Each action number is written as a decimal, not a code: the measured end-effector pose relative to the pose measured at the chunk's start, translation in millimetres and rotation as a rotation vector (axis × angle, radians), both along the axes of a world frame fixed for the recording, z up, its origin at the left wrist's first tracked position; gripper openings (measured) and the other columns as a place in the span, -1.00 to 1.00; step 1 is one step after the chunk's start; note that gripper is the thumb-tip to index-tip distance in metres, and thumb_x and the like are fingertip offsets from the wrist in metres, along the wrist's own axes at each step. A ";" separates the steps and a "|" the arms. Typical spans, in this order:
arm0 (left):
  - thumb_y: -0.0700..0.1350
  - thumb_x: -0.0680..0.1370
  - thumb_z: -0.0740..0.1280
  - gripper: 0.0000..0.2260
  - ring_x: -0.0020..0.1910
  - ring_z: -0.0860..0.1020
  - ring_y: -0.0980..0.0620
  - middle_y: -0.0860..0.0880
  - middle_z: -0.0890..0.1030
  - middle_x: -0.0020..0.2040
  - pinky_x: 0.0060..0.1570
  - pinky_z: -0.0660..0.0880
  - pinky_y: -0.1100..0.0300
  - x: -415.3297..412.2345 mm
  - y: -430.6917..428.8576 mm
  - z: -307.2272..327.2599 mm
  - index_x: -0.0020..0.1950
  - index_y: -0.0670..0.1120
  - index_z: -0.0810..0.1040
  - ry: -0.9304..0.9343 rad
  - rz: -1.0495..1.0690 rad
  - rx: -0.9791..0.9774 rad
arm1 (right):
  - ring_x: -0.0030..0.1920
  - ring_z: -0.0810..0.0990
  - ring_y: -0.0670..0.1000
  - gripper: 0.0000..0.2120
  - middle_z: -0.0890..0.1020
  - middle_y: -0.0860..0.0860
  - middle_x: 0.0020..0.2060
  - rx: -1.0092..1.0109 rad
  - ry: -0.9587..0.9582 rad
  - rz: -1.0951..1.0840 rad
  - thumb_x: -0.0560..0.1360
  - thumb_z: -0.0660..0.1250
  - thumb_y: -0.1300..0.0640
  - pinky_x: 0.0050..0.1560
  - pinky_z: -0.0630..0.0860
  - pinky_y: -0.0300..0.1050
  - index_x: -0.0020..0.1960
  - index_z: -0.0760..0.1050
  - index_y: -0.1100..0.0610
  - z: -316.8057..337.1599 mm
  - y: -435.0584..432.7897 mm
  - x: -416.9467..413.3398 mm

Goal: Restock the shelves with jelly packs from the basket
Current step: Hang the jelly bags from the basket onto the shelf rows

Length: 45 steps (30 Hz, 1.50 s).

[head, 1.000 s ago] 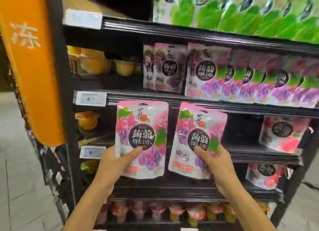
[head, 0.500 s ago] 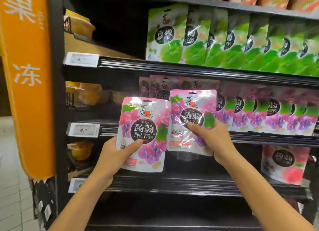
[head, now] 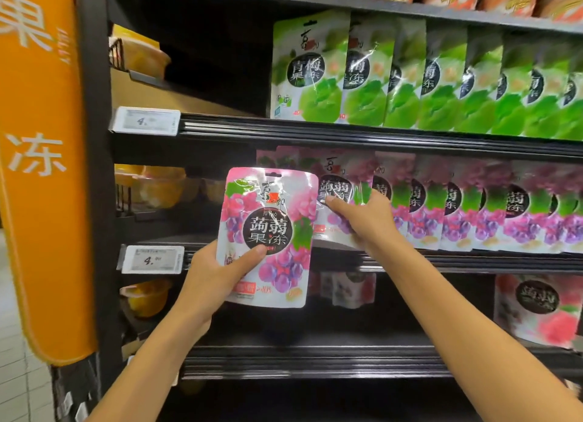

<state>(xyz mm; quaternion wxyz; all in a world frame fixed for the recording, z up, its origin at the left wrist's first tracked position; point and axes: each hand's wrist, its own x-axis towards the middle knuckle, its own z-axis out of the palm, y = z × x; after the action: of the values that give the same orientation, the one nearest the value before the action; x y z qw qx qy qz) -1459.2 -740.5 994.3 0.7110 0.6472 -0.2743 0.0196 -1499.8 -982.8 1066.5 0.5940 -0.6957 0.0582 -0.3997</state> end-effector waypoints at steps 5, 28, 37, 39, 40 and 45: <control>0.02 0.43 0.47 -0.63 -0.02 0.69 -0.04 -0.02 0.72 0.00 0.07 0.61 -0.09 6.4 1.5 1.0 0.20 -0.03 0.57 -0.018 -0.003 -0.006 | -0.35 0.60 0.21 -0.42 0.65 0.27 -0.10 -0.129 0.006 -0.099 0.33 0.61 0.05 -0.36 0.52 -0.03 0.17 0.34 0.16 -0.8 5.7 11.8; 0.10 0.35 0.47 -0.56 -0.02 0.69 -0.03 -0.01 0.72 -0.01 0.09 0.59 -0.13 16.4 -13.2 9.4 0.18 -0.01 0.59 -0.019 -0.054 -0.072 | 0.12 0.41 -0.03 -0.45 0.48 -0.04 0.08 -0.608 -0.034 -0.704 0.38 0.51 -0.11 0.09 0.39 -0.16 0.26 0.43 0.08 -45.4 13.2 -20.3; 0.13 0.36 0.47 -0.58 -0.07 0.71 -0.01 -0.03 0.73 -0.08 -0.13 0.64 0.14 20.6 -27.1 34.4 0.10 -0.10 0.65 -0.037 -0.087 -0.089 | -0.26 0.72 -0.03 -0.68 0.74 0.04 -0.24 -0.170 -0.020 0.102 0.43 0.52 0.13 -0.30 0.57 -0.25 0.14 0.56 0.17 -13.2 58.2 -19.6; 0.14 0.44 0.43 -0.57 -0.09 0.69 0.14 0.00 0.72 -0.05 -0.25 0.57 0.38 22.1 -30.2 41.2 0.16 -0.13 0.59 -0.091 -0.036 -0.103 | -0.31 0.71 -0.04 -0.65 0.73 0.07 -0.26 -0.093 -0.081 0.046 0.42 0.52 0.19 -0.41 0.56 -0.22 0.17 0.54 0.17 -5.2 58.2 -15.5; 0.12 0.49 0.41 -0.57 -0.07 0.66 0.25 0.04 0.69 0.02 -0.26 0.51 0.49 22.9 -31.6 43.2 0.22 -0.13 0.53 -0.133 0.032 -0.109 | -0.29 0.71 -0.03 -0.63 0.72 0.07 -0.24 -0.091 -0.100 -0.003 0.42 0.52 0.18 -0.41 0.58 -0.18 0.19 0.52 0.16 -3.0 56.7 -12.4; 0.01 0.55 0.36 -0.60 0.25 0.36 0.26 0.20 0.41 0.29 0.08 0.29 0.53 12.3 -39.2 31.0 0.37 0.07 0.37 -0.537 0.288 0.100 | -0.20 0.70 0.07 -0.66 0.70 0.00 -0.20 -0.188 -0.131 -0.216 0.46 0.49 0.09 -0.12 0.64 0.17 0.15 0.43 -0.01 -3.4 57.7 4.6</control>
<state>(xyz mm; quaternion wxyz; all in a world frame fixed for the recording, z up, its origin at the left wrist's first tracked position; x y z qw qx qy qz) -1446.9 -779.7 1025.4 0.5702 0.6852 -0.3586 0.2771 -1495.2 -925.1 1063.1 0.4823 -0.7104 0.0561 -0.5095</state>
